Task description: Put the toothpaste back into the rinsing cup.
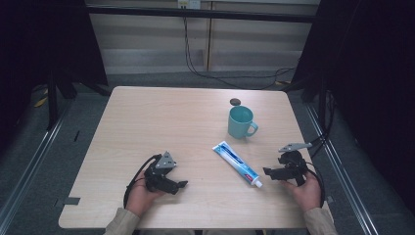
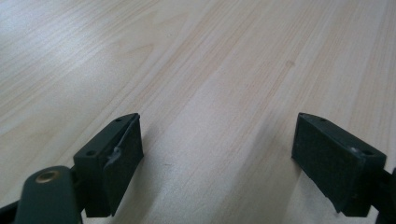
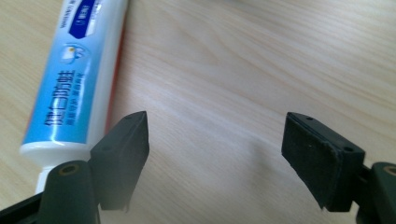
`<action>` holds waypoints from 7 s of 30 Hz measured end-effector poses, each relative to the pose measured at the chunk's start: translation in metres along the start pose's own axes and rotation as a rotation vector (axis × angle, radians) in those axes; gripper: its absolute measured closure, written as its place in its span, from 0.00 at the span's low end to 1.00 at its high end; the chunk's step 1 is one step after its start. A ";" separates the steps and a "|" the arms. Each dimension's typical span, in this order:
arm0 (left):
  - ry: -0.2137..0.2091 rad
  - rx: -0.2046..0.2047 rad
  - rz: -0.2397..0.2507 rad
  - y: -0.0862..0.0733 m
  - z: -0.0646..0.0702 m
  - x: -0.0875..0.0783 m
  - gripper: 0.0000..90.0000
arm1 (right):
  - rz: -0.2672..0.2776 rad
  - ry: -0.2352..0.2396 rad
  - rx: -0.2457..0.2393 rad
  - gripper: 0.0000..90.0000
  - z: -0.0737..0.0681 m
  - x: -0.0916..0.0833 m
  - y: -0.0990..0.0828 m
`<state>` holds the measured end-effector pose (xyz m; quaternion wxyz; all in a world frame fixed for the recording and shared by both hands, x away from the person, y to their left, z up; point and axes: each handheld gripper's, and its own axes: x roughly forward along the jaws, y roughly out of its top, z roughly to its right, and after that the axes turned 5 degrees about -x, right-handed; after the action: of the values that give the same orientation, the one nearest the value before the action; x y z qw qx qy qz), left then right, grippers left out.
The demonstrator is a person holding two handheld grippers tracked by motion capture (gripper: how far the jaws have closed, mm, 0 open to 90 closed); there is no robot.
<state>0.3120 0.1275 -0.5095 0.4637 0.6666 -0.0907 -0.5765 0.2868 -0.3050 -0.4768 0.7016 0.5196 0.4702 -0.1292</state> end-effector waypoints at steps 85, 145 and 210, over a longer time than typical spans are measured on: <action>-0.008 0.011 -0.006 0.000 0.000 0.000 0.16 | -0.297 0.144 -0.230 0.29 -0.065 0.050 0.111; -0.010 0.012 -0.008 0.000 0.000 0.000 0.16 | -0.462 0.132 -0.240 0.52 -0.074 0.082 0.118; -0.010 0.011 -0.008 0.000 0.000 0.000 0.16 | 0.019 0.143 -0.114 0.82 -0.056 0.013 0.131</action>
<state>0.3126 0.1272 -0.5095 0.4571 0.6666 -0.0936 -0.5813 0.3523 -0.1973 -0.4086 0.6959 0.4912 0.5207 -0.0582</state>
